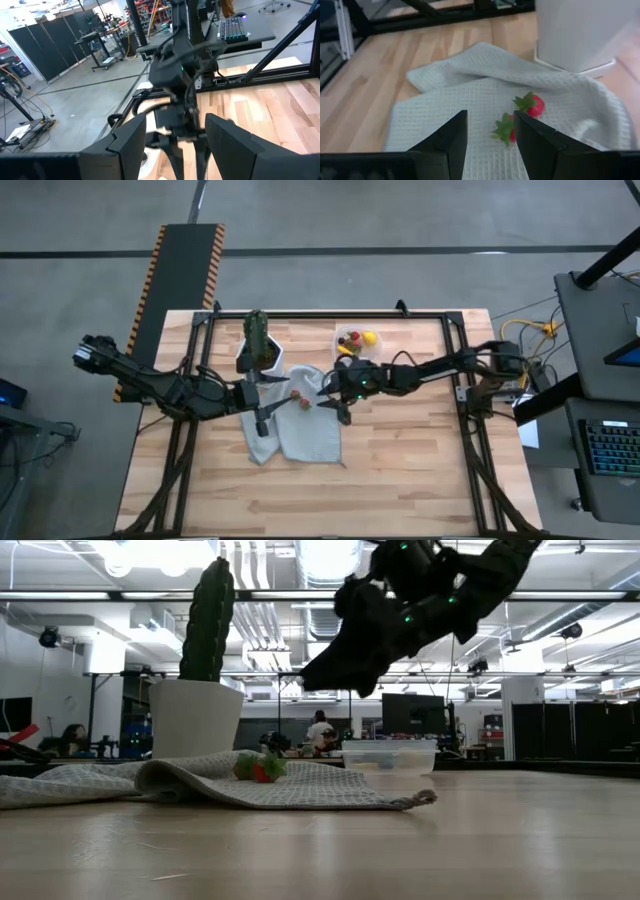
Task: Pick and placing Produce into tupperware
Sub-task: Put the red strawberry into the transparent bin
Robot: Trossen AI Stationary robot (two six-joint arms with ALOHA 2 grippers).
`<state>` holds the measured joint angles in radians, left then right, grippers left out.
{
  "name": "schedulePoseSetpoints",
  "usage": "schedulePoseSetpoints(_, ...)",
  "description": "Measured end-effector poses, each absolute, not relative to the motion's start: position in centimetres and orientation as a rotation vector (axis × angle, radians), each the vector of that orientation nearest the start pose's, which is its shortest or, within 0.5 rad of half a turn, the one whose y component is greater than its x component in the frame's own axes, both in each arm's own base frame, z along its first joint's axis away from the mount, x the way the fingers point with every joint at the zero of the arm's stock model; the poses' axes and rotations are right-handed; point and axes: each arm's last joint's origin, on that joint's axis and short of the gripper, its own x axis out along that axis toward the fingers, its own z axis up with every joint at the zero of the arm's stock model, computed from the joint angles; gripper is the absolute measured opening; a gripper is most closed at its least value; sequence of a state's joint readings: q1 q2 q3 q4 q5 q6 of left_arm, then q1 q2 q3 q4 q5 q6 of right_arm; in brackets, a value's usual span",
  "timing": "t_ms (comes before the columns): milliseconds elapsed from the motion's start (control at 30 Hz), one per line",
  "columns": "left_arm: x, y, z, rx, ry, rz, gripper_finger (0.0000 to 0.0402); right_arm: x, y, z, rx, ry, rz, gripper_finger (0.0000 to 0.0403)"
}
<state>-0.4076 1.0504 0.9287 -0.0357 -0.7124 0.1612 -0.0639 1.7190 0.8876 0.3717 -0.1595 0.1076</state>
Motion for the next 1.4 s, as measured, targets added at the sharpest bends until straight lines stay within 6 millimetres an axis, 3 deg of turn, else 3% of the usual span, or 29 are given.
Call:
schedulePoseSetpoints(300,21.6,-7.3,34.6,0.255,0.179,0.291,0.019,39.3,-2.1,15.4,0.153,0.541,0.064,0.0168)
schedulePoseSetpoints(600,21.5,-7.2,34.0,0.239,0.224,0.294,0.019,41.4,-2.3,13.7,0.135,0.744,0.066,0.0174)
schedulePoseSetpoints(1400,21.5,-7.2,34.0,0.237,0.225,0.295,0.019,41.3,-2.3,13.4,0.173,0.76,0.022,0.0171)
